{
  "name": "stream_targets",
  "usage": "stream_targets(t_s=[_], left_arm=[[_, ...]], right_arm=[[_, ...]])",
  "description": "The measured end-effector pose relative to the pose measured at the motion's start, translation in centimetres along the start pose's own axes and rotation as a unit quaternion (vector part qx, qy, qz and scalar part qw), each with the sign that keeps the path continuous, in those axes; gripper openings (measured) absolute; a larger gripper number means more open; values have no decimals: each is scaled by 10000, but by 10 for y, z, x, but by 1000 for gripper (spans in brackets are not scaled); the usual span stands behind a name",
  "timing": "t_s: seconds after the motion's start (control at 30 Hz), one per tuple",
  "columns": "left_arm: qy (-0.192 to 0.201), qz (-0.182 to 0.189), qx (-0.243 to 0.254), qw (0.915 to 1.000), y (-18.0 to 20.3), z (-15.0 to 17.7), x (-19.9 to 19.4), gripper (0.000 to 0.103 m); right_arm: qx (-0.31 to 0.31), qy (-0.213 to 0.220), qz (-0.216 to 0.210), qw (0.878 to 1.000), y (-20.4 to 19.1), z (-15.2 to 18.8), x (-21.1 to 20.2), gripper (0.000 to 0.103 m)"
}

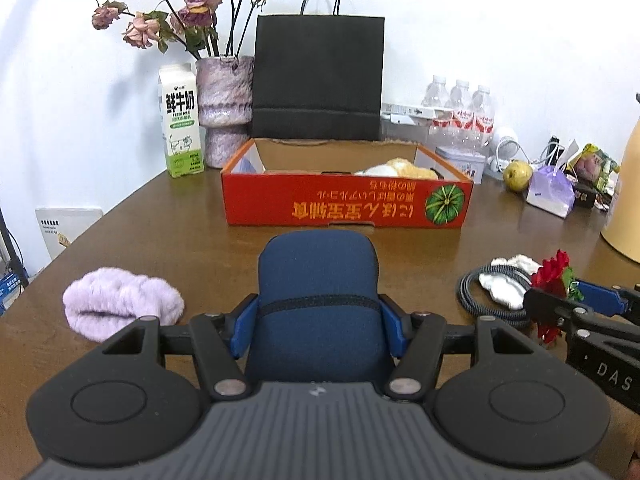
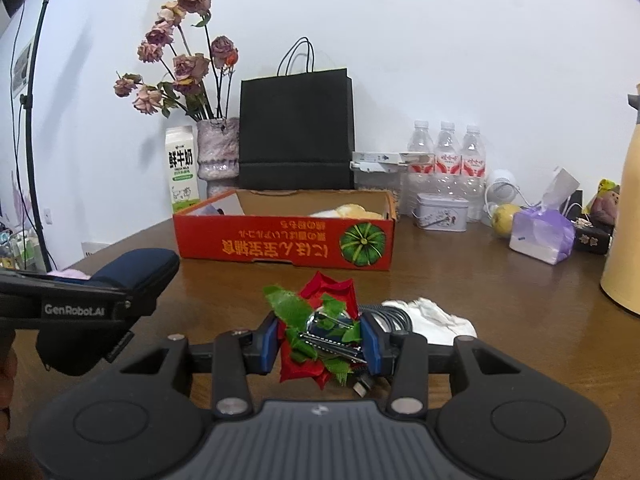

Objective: Organize objects
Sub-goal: 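Carry the red rose in the right tool and navy pouch in the left tool to the box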

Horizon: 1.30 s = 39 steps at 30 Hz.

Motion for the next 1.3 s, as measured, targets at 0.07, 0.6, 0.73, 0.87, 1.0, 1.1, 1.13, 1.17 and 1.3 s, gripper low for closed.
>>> stream_targets(t_s=[0.07,0.6,0.73,0.87,1.0,1.1,1.13,1.17,1.3], left_arm=[[42,-4,-1,10000,0,-4,1,63],[312,21,-186,9993,-5,-41,23,63],[393,39,-225,9990,-5,-51,29,63],[417,54,-212,9989,-3,-58,36,62],[422,91,-260,9987,-5,-64,42,62],[495,91,-277,9983,-5,-70,44,62],[517,90,-284,9982,-5,-72,44,62],[540,89,-294,9981,-5,-76,45,62],[667,60,-336,9972,-4,-87,47,62]], right_arm=[[-6,39,-17,10000,-2,-5,2,40],[12,213,-76,9997,-13,-41,35,40],[-11,283,-63,9996,-15,-52,43,40],[-20,338,-72,9994,-19,-62,53,40],[50,326,-83,9994,-19,-67,63,40],[63,341,-78,9994,-18,-72,69,40],[64,356,-77,9993,-18,-74,70,40],[69,373,-83,9992,-18,-76,72,40],[94,482,-125,9987,-18,-87,77,40]])
Point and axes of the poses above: each gripper's, at about its wrist camera, not at the fingertips, and x roughly the way its jaws point, y to its right, z to its underside, the point moved 1 cm from there along x, roughly the way its jaws point, and after that the axes turned 2 degrees about x, right-handed, at the moved point
